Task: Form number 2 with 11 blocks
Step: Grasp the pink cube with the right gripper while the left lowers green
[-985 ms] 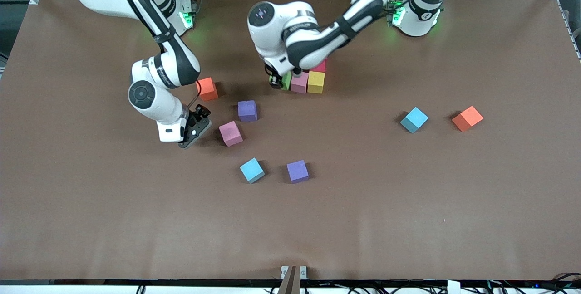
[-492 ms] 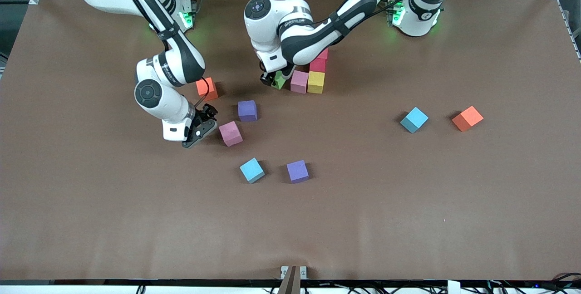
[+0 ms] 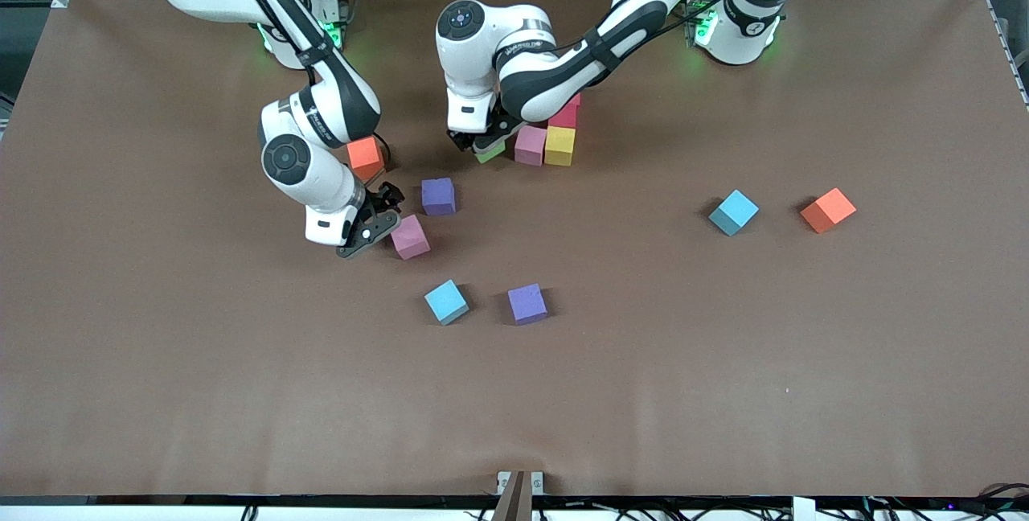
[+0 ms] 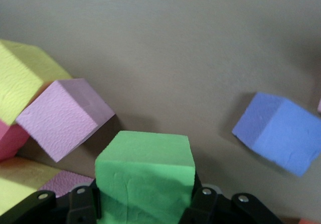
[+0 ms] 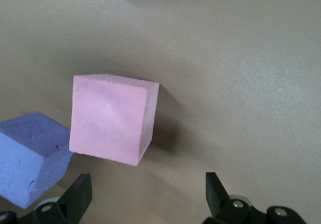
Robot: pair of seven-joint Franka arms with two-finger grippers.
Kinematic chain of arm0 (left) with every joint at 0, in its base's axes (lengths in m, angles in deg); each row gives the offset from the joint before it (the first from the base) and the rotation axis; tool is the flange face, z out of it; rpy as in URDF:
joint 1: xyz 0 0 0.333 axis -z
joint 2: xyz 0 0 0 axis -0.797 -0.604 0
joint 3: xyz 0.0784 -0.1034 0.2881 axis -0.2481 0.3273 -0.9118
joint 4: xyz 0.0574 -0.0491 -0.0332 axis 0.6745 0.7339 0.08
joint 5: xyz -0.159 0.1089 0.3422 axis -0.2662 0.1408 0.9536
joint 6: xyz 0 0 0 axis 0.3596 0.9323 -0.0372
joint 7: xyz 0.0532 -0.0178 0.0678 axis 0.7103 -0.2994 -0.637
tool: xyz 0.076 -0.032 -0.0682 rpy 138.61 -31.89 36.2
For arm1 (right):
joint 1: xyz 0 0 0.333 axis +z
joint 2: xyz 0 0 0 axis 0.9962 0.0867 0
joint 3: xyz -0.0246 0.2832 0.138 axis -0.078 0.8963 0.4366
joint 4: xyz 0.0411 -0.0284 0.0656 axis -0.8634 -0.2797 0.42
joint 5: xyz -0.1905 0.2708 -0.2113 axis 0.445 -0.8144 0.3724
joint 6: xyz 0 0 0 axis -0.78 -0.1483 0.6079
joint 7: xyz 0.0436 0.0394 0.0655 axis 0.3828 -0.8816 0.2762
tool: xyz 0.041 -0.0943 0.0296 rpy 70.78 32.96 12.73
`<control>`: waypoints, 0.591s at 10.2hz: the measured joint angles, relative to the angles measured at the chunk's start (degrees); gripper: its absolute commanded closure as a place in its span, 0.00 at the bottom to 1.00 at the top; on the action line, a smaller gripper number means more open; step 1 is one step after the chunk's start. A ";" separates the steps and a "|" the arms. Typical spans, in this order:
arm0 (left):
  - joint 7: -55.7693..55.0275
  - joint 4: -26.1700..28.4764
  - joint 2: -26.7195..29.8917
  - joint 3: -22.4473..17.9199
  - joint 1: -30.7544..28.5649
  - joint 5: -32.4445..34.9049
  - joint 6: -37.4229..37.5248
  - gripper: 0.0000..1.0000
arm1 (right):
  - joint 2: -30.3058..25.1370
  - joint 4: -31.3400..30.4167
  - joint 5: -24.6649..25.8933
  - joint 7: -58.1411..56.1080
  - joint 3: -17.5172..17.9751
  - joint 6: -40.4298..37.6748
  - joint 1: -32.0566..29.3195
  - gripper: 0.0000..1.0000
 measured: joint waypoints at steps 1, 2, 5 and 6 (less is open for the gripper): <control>4.69 0.15 -0.34 -0.15 -0.42 0.00 -1.04 1.00 | 0.17 0.56 -0.78 0.62 -0.05 0.00 0.00 0.00; 8.30 0.40 -0.58 -0.18 -1.16 0.00 -1.86 1.00 | 0.31 1.25 -2.01 0.83 -0.07 0.00 0.00 0.00; 17.86 0.93 -1.45 -0.18 -3.50 -0.57 -2.55 1.00 | 1.38 3.55 -7.72 0.97 -0.13 -0.10 -0.01 0.00; 19.00 1.38 -1.66 -0.10 -3.47 -0.83 -2.69 1.00 | 1.97 3.96 -8.10 1.00 -0.22 0.01 -0.01 0.00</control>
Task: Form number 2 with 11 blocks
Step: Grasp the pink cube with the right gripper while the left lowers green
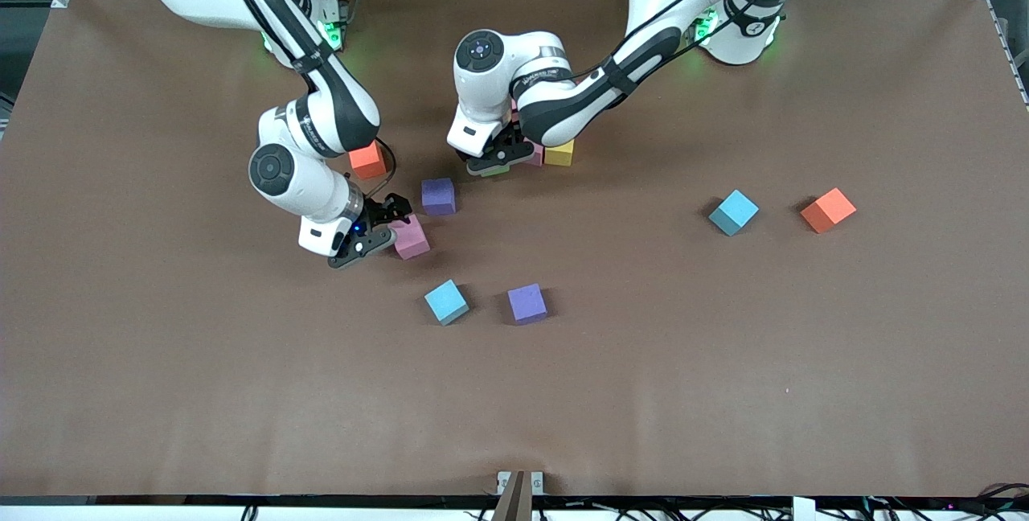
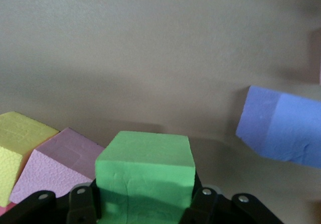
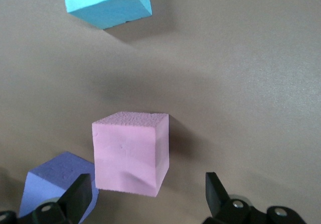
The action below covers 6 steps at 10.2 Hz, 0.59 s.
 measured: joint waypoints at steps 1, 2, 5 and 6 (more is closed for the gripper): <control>0.23 0.77 -0.07 0.16 0.29 -0.02 -0.30 1.00 | 0.69 0.38 -0.27 0.13 -0.01 0.39 0.07 0.00; 0.24 1.34 -0.21 0.18 0.72 -0.03 -0.61 1.00 | 1.44 0.84 -0.53 1.19 0.01 1.02 0.51 0.00; 0.34 2.18 -0.93 0.29 1.60 -0.03 -1.56 1.00 | 3.13 1.87 -0.73 4.66 0.05 2.13 2.66 0.00; 0.46 2.44 -1.11 0.32 1.89 -0.03 -1.66 1.00 | 3.54 2.00 -0.74 5.09 0.04 2.48 2.79 0.00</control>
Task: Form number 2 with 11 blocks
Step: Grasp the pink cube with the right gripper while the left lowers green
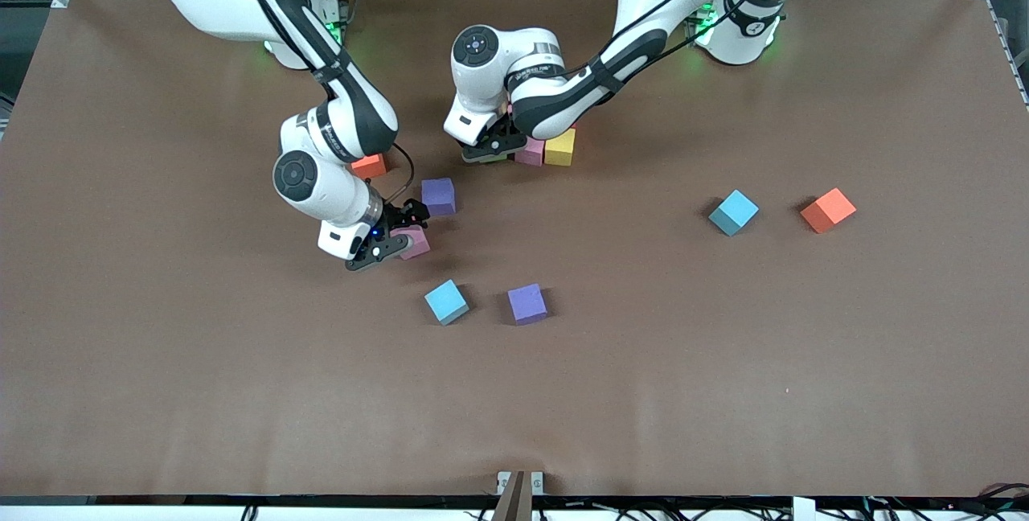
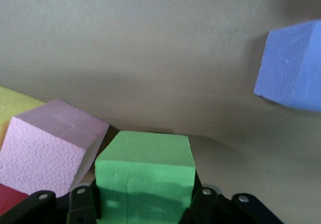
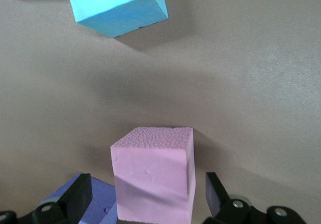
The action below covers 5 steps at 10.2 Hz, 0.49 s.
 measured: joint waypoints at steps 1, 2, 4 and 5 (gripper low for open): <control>0.01 0.28 -0.17 0.00 0.35 0.00 -0.02 1.00 | 0.33 0.08 -0.01 0.07 -0.04 0.22 0.00 0.00; 0.03 0.71 -0.28 0.00 0.55 0.00 -0.05 1.00 | 0.52 0.11 -0.01 0.08 -0.03 0.51 0.01 0.00; 0.09 2.35 -0.31 0.00 0.58 0.00 -0.54 1.00 | 0.66 0.12 -0.01 0.08 -0.01 1.12 0.09 0.07; 0.09 2.99 -0.32 -0.01 0.58 0.00 -0.67 1.00 | 0.78 0.12 -0.01 0.08 -0.01 1.30 0.12 0.24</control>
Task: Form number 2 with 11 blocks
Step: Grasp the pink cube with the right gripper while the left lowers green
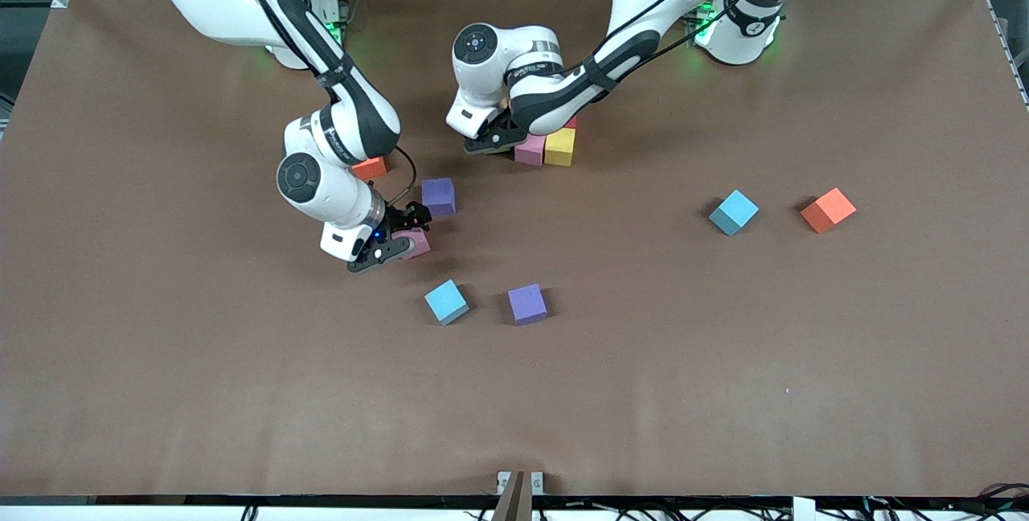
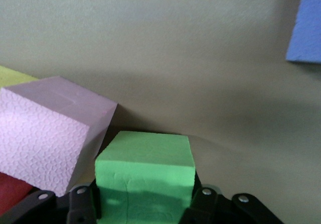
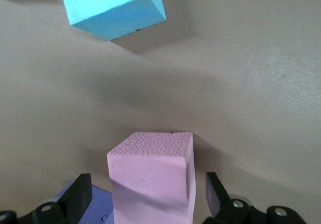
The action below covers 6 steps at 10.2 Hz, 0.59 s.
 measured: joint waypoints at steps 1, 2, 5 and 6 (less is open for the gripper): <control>0.00 0.44 -0.01 0.00 0.00 0.00 -0.06 1.00 | 0.17 0.00 0.00 0.00 0.00 0.26 0.07 0.32; 0.00 0.85 -0.01 0.00 -0.01 0.00 -0.11 1.00 | 0.36 0.01 0.00 0.00 0.00 0.46 0.18 0.34; 0.00 2.26 0.13 0.16 -0.03 0.00 -0.46 1.00 | 0.46 0.28 0.00 0.00 0.00 0.54 0.33 0.36; 0.00 2.51 0.17 0.37 -0.03 0.00 -0.46 1.00 | 0.46 0.40 0.00 0.00 0.00 0.54 0.33 0.39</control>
